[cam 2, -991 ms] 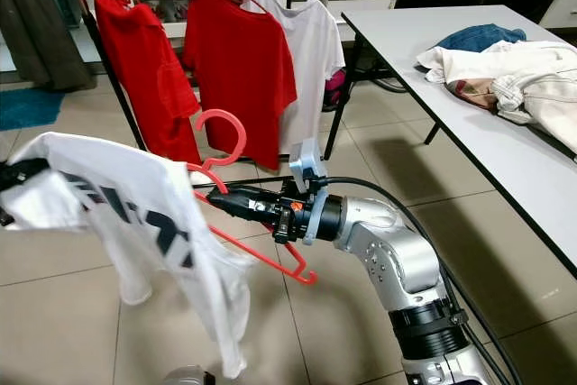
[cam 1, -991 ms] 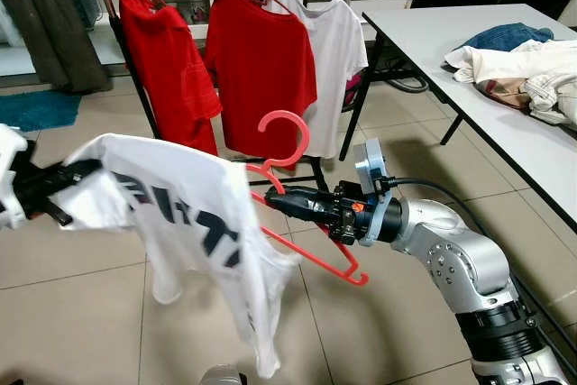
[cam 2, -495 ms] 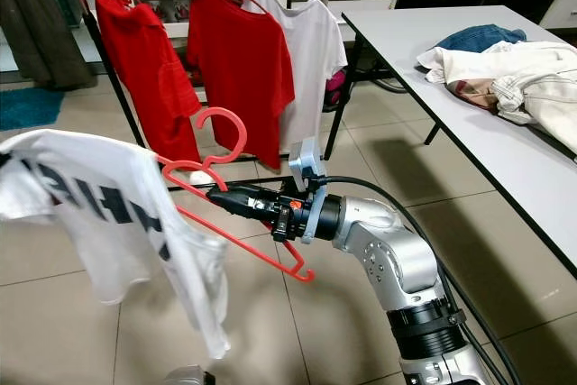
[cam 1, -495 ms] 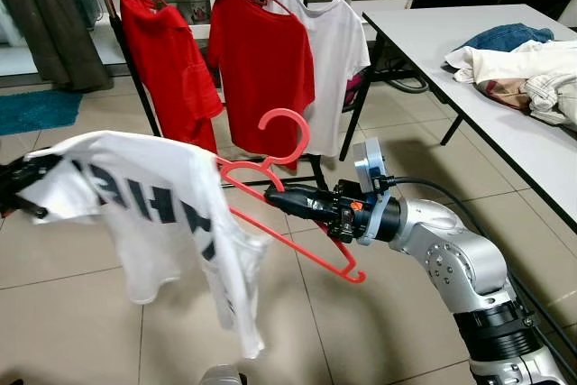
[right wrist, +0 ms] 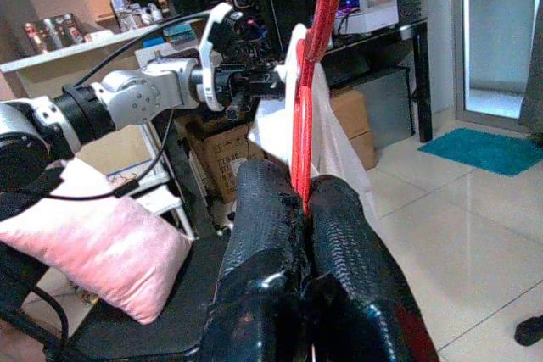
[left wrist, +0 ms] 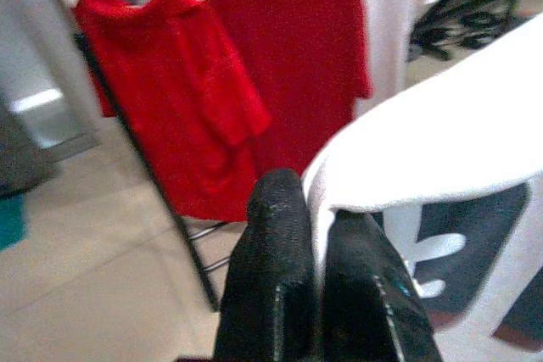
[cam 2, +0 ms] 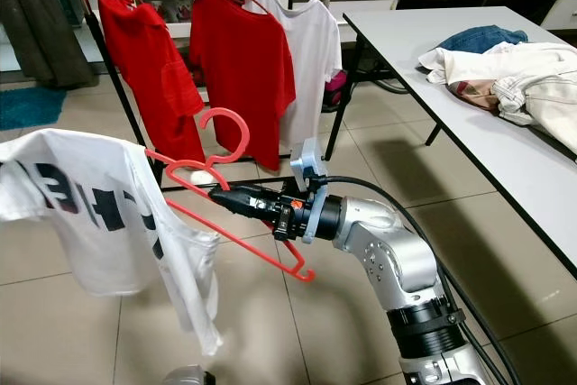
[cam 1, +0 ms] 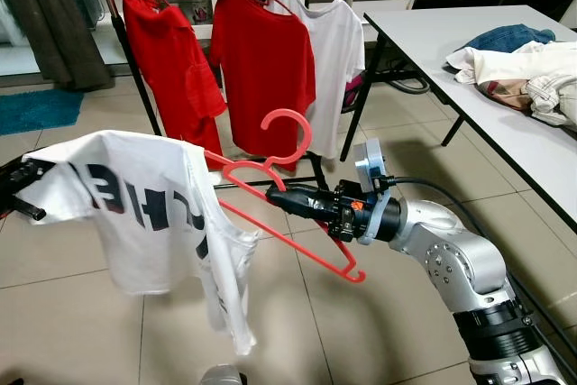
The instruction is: Hang hanger
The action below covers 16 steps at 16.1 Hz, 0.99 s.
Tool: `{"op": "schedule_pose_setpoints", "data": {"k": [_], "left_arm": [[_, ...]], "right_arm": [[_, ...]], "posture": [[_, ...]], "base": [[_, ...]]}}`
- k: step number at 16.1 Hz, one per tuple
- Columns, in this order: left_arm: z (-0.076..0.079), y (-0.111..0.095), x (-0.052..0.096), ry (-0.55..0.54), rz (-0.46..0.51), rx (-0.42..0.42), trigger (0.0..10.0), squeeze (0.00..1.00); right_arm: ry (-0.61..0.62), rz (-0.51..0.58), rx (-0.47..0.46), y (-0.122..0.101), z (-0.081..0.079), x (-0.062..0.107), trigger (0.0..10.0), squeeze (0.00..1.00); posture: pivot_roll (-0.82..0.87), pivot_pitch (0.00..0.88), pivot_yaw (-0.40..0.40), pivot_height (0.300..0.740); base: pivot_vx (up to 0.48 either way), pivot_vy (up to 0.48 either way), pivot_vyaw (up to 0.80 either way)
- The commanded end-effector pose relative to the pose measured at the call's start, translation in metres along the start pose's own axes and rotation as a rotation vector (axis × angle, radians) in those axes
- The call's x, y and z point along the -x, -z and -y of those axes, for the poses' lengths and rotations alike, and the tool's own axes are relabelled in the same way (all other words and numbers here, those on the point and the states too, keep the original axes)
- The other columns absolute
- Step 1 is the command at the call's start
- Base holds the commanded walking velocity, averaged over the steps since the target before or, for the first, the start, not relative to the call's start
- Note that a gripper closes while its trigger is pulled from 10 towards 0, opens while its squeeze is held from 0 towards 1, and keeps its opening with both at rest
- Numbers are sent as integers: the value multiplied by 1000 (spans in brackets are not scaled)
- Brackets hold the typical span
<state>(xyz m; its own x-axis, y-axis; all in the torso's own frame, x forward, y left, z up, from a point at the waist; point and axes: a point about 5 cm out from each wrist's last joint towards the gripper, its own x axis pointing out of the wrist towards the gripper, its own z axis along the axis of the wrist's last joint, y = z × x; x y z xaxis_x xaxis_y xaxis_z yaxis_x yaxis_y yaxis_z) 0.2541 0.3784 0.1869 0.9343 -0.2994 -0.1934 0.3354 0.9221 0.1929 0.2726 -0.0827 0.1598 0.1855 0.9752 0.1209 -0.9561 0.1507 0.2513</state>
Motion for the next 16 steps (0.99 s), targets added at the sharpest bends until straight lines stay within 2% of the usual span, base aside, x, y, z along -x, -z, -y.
{"op": "schedule_pose_setpoints", "data": {"k": [1, 3, 4, 7, 9, 10, 11, 13, 16], "left_arm": [[-8, -17, 4, 32, 19, -25, 10000, 1000], [-19, -39, 15, 98, 66, 19, 10000, 1000], [-19, -51, 17, 144, 86, 25, 10000, 1000], [-9, -79, 9, 276, 159, 34, 10000, 1000], [1, -88, 0, 358, 171, 21, 10000, 1000], [15, -93, -9, 447, 164, 17, 10000, 1000], [36, -98, -22, 567, 158, 5, 10000, 1000], [51, -103, -31, 651, 155, -9, 10000, 1000], [92, -106, -51, 882, 96, -73, 10000, 1000]], "right_arm": [[13, 10, 50, -11, 3, 1, 10000, 0], [47, -3, 64, -13, 6, 1, 10000, 0], [65, -16, 69, -13, 9, 2, 10000, 0], [91, -53, 96, -13, 15, 4, 10000, 0], [88, -71, 116, -13, 15, 4, 10000, 0], [74, -88, 134, -14, 15, 3, 10000, 0], [32, -106, 155, -15, 10, 2, 10000, 0], [1, -125, 173, -15, 7, 1, 10000, 0], [-63, -177, 219, -14, 4, -2, 10000, 0]], "posture": [[69, 0, 28, 740], [71, 0, 28, 740], [73, 0, 28, 740], [80, 0, 29, 740], [80, 0, 32, 740], [80, 0, 31, 740], [83, 0, 28, 740], [81, 0, 32, 740], [79, 0, 37, 740]], "base": [[0, 0, 0], [0, 0, 0], [0, 0, 0], [0, 0, 0], [0, 0, 0], [0, 0, 0], [0, 0, 0], [0, 0, 0], [0, 0, 0]]}}
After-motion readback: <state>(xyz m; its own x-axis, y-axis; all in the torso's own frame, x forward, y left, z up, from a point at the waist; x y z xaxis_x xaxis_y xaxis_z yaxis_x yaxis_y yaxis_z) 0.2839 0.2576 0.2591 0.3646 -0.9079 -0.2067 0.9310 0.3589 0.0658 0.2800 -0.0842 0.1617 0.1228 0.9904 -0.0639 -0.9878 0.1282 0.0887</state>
